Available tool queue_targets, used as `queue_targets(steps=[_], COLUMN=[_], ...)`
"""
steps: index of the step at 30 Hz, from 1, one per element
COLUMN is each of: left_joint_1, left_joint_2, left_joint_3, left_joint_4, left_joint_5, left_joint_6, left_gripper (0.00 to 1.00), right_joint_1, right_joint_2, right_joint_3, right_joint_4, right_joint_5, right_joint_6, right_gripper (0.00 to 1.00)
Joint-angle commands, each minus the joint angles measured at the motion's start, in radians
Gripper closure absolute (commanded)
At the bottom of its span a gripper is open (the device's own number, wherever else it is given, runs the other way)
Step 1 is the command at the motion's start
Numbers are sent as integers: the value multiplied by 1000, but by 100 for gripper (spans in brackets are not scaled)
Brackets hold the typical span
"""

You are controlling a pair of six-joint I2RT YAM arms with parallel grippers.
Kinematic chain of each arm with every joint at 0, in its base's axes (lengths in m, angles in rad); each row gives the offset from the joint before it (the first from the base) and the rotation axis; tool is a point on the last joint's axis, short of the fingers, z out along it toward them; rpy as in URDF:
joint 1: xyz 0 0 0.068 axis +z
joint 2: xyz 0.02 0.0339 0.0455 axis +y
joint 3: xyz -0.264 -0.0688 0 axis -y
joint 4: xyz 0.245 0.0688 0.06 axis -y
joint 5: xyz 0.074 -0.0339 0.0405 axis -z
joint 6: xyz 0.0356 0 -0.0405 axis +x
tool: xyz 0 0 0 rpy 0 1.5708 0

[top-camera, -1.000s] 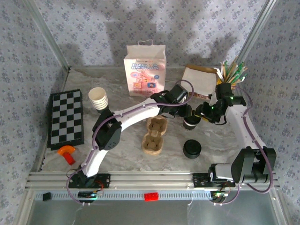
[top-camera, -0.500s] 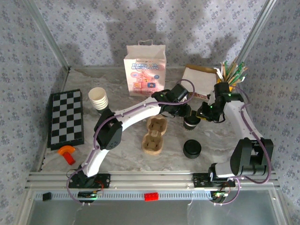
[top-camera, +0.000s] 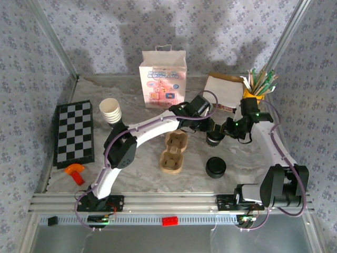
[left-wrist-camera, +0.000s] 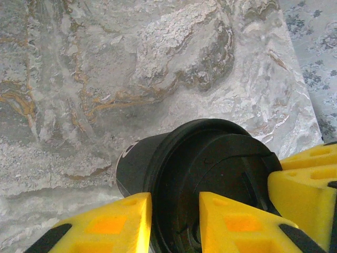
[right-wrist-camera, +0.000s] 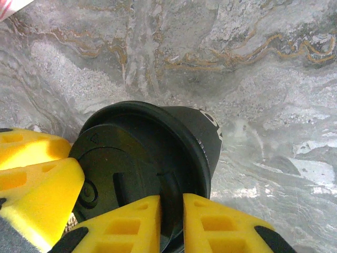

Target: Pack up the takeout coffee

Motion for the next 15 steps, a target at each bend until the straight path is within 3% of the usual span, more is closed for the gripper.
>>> queue_targets(steps=[1,8,15], left_joint_1=[-11,-4,9], left_joint_2=[12,8,18], left_joint_3=[-101,-121,-79], left_joint_4=[30,64,145], left_joint_5=[32,3,51], left_joint_6=[21,52,95], left_gripper=[71,72,72], right_joint_1=[36,62,61], right_joint_2=[22,-29,-99], right_joint_3=[-78,-80,-78], right_joint_4=[-73,-108,-113], right_joint_5=[-8,31,-56], right_joint_6=[12,23,73], right_gripper=[82,81,74])
